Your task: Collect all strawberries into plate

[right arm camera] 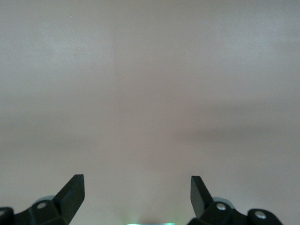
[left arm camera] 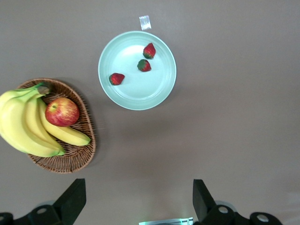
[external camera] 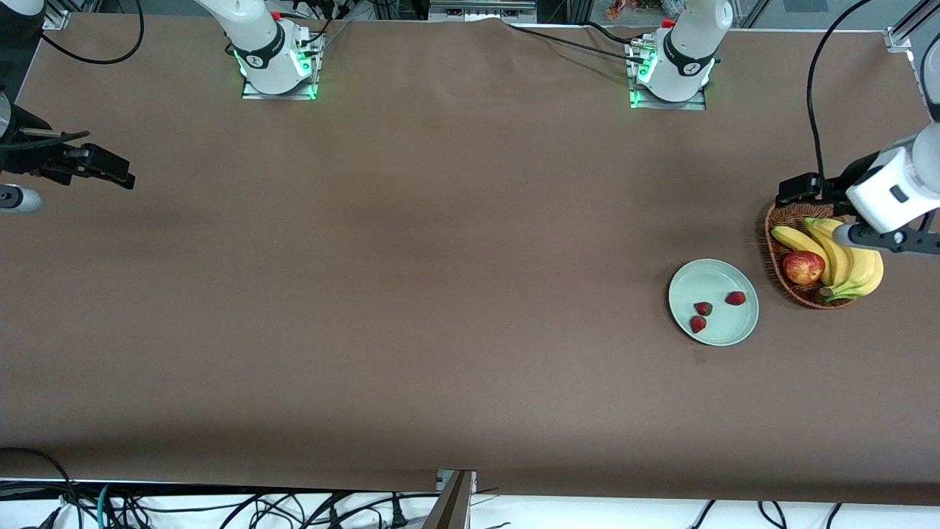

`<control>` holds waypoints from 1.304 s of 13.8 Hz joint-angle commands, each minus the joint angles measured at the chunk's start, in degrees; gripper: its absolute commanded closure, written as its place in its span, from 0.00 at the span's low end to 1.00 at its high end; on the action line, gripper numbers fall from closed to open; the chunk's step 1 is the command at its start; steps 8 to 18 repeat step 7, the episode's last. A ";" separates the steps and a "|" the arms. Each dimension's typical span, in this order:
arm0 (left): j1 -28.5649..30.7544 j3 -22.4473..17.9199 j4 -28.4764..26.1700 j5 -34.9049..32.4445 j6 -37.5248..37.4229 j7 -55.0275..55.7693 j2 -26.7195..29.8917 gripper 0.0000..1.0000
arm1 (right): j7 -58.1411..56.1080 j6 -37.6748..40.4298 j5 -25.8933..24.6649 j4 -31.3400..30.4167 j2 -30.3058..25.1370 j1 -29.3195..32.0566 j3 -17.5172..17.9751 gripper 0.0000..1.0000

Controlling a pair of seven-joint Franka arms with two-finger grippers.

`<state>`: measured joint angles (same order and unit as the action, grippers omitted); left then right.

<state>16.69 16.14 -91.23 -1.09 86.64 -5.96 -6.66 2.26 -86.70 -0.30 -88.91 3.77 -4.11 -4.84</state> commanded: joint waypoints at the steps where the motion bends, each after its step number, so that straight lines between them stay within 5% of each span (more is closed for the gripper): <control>1: -4.34 -5.55 -0.70 1.26 -0.51 0.25 3.57 0.00 | 0.55 0.65 -0.40 1.63 0.80 0.15 0.00 0.00; 3: -17.07 -18.28 -0.79 1.79 -0.51 0.51 5.77 0.00 | 0.55 0.65 -0.40 1.72 0.97 0.24 0.00 0.00; 4: -18.69 -19.38 -1.49 1.44 -0.51 0.60 6.39 0.00 | 0.55 0.57 -0.40 1.98 1.06 0.15 -0.52 0.00; 18: -19.41 -19.30 -4.83 0.82 -0.33 0.60 8.41 0.00 | 0.11 0.65 -0.32 2.51 1.50 0.15 -1.23 0.00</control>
